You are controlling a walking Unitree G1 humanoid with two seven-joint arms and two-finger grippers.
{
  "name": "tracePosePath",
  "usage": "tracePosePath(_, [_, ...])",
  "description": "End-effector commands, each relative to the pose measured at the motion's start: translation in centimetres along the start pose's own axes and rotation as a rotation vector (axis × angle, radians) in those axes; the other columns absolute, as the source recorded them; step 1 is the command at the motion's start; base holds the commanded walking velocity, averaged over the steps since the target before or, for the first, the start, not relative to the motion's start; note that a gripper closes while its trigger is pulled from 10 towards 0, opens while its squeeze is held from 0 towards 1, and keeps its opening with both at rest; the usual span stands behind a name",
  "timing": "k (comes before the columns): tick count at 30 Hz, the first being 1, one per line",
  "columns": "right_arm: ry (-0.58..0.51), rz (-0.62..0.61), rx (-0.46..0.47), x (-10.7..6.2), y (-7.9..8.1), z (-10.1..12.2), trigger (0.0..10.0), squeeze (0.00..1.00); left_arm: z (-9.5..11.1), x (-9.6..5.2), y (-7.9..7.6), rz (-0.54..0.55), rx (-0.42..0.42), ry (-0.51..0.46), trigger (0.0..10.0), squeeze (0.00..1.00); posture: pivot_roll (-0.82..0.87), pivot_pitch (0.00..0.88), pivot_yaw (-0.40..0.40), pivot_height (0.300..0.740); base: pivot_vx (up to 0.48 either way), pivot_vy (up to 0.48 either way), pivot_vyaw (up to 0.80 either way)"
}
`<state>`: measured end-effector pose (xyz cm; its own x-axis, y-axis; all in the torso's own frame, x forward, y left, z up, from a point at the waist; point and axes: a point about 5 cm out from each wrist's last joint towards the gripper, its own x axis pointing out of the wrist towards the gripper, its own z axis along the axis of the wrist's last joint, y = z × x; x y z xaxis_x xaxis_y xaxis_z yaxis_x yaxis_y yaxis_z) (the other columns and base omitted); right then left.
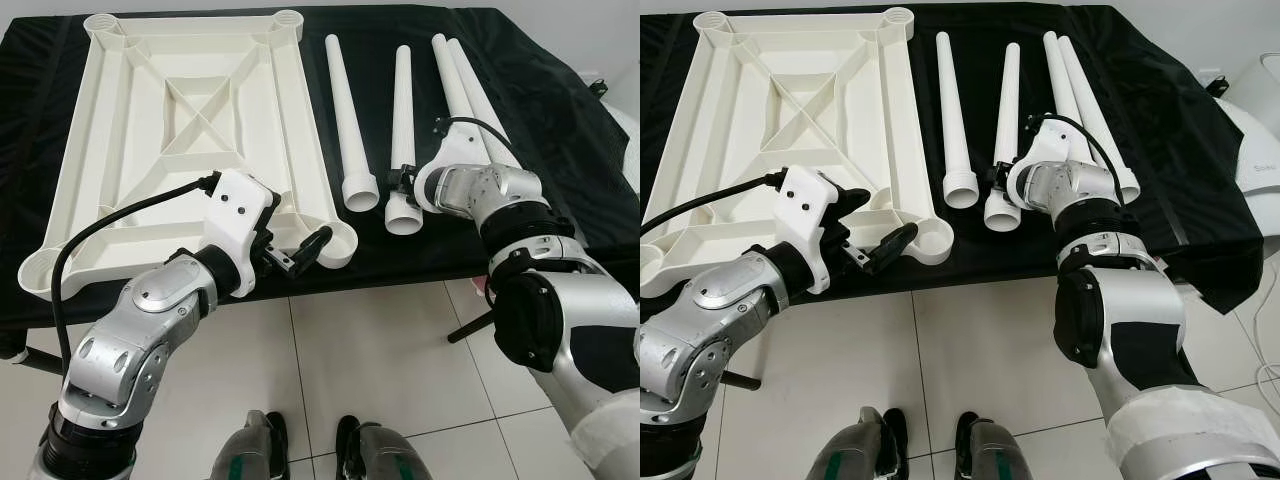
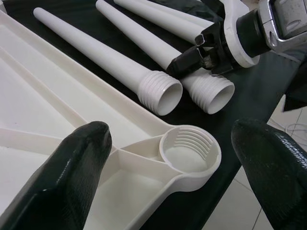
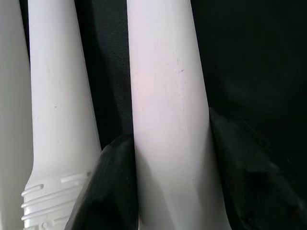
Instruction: Building children table
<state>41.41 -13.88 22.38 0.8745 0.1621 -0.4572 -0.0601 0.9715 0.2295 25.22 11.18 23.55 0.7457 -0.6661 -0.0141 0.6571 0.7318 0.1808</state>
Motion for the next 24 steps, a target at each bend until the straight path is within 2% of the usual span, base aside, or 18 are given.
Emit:
tracePosePath(1, [0.146, -0.046, -0.006, 0.8, -1.2, -3.8, 0.0, 0.0, 0.1, -0.1, -0.4, -0.017, -0.002, -0.004, 10.0, 0.0, -0.03, 0.248, -0.05, 0.74, 0.0, 0.0, 0.0])
tracePosePath(5, [0.115, -0.022, -0.003, 0.8, -0.9, -3.4, 0.0, 0.0, 0.2, -0.1, -0.3, -0.009, -0.008, -0.009, 10.0, 0.0, -0.03, 0.247, -0.05, 0.74, 0.0, 0.0, 0.0])
tracePosePath(6, [0.069, -0.003, -0.003, 0.7, -0.6, -2.8, 0.0, 0.0, 0.2, -0.1, -0.2, -0.004, -0.013, -0.012, 10.0, 0.0, -0.03, 0.247, -0.05, 0.74, 0.0, 0.0, 0.0])
tracePosePath(9, [0.037, 0.009, -0.003, 0.6, -0.5, -2.3, 0.0, 0.0, 0.2, -0.1, -0.2, -0.002, -0.016, -0.014, 10.0, 0.0, -0.03, 0.247, -0.05, 0.74, 0.0, 0.0, 0.0])
tracePosePath(11, [-0.065, 0.053, 0.02, 0.0, -0.3, -0.4, 0.0, 0.0, 0.2, -0.1, 0.2, 0.008, -0.018, -0.014, 10.0, 0.0, -0.03, 0.238, -0.044, 0.74, 0.0, 0.0, 0.0])
tracePosePath(12, [-0.124, 0.07, 0.028, -0.4, -0.3, 0.6, 1.2, 0.0, 0.2, -0.1, 0.5, 0.016, -0.018, -0.015, 10.0, 0.0, -0.03, 0.234, -0.043, 0.74, 0.0, 0.0, 0.0])
tracePosePath(13, [-0.163, 0.079, 0.032, -0.7, -0.3, 1.2, 10.0, 0.0, 0.2, 0.0, 0.7, 0.021, -0.019, -0.016, 10.0, 0.0, -0.03, 0.234, -0.043, 0.74, 0.0, 0.0, 0.0])
tracePosePath(23, [-0.278, 0.15, 0.051, -2.0, 0.1, 3.4, 10.0, 0.0, 0.9, 0.3, 1.8, 0.043, -0.069, -0.064, 10.0, 0.0, -0.05, 0.211, -0.037, 0.74, 0.0, 0.0, 0.0])
tracePosePath(24, [-0.357, 0.187, 0.044, -2.8, 0.4, 4.8, 10.0, 0.0, 1.0, 0.4, 2.0, 0.046, -0.071, -0.072, 10.0, 0.0, -0.05, 0.201, -0.038, 0.74, 0.0, 0.0, 0.0])
